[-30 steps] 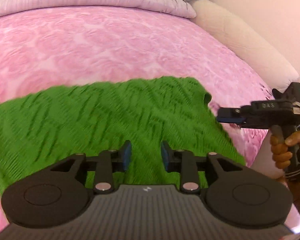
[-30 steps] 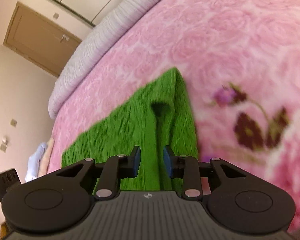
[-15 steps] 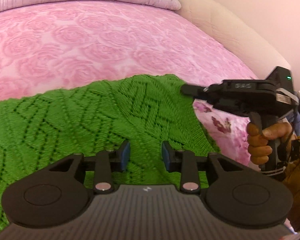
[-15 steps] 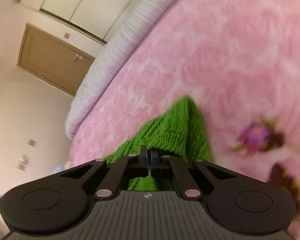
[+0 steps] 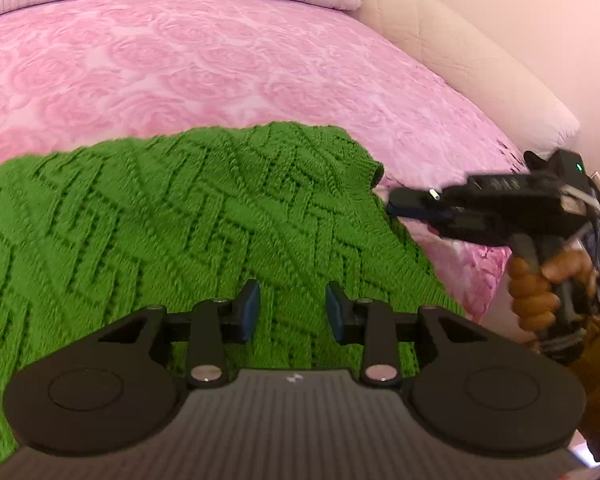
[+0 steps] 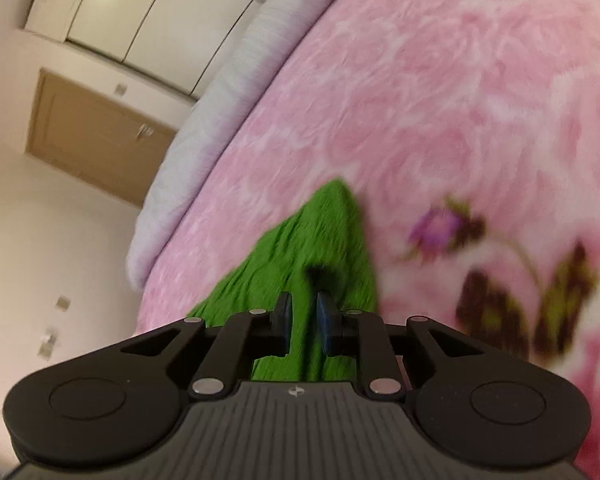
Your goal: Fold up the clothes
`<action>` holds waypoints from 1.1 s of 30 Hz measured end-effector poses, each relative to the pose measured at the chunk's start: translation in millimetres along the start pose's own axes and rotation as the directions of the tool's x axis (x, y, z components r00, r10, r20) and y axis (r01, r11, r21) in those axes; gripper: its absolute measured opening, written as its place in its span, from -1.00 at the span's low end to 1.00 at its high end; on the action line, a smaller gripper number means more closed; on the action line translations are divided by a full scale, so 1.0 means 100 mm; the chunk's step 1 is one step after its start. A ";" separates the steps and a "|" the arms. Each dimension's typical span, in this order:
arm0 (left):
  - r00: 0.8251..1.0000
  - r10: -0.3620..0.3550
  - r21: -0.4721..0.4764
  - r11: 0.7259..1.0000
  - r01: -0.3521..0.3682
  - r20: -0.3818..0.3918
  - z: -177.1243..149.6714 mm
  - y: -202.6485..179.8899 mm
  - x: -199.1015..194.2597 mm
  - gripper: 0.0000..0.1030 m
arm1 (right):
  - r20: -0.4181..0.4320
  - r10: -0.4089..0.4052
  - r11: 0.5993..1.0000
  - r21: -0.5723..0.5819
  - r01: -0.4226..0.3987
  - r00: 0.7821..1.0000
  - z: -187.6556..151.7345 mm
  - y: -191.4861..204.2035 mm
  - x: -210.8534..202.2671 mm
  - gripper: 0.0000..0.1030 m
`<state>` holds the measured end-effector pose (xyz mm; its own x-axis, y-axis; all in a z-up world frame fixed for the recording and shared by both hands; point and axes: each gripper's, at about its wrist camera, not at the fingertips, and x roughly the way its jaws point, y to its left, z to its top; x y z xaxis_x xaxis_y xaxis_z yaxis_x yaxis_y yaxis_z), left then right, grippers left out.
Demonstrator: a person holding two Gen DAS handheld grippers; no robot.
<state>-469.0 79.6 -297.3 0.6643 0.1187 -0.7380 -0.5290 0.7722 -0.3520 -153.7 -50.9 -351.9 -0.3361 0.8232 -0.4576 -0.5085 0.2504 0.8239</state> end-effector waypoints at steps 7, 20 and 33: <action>1.000 0.006 -0.030 1.000 -0.006 0.007 -0.16 -0.01 -0.19 -0.38 | -0.061 0.017 1.000 0.000 -0.017 0.998 -0.25 0.06 -0.06 -0.49; 0.999 0.040 -0.091 0.995 -0.041 -0.013 -0.54 0.14 -0.50 -0.38 | 0.074 -0.148 0.976 -0.153 0.158 0.986 -0.55 0.35 -0.41 -0.98; 0.979 0.197 -0.171 0.968 -0.185 0.059 -1.10 0.24 -1.43 -0.28 | 0.109 -0.212 0.954 -0.191 0.230 0.971 -0.89 0.56 -0.57 -0.43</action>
<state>-634.2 12.7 -263.5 0.5772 0.3054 -0.7573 -0.7248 0.6188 -0.3028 -234.2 -129.1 -309.5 -0.1321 0.8017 -0.5829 -0.7143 0.3307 0.6168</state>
